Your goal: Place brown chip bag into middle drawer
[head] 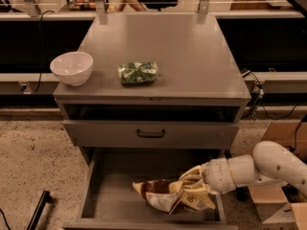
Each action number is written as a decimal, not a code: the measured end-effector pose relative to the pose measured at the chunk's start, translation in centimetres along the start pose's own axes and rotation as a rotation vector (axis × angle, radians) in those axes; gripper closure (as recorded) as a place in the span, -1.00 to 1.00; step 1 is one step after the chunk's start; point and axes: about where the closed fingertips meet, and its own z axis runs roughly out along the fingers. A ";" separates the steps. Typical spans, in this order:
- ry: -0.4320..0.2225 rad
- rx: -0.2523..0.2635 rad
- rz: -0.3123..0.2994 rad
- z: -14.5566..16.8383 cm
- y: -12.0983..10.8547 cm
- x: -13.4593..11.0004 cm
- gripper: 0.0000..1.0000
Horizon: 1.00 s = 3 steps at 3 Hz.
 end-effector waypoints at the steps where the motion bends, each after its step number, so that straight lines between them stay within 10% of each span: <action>1: 0.005 0.081 0.071 0.7 -0.8 2.2 -0.29; 3: 0.005 0.080 0.067 1.0 -1.0 2.1 -1.00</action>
Offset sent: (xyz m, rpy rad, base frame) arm 0.0103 -0.0021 -0.0177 0.0084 0.0228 -0.0882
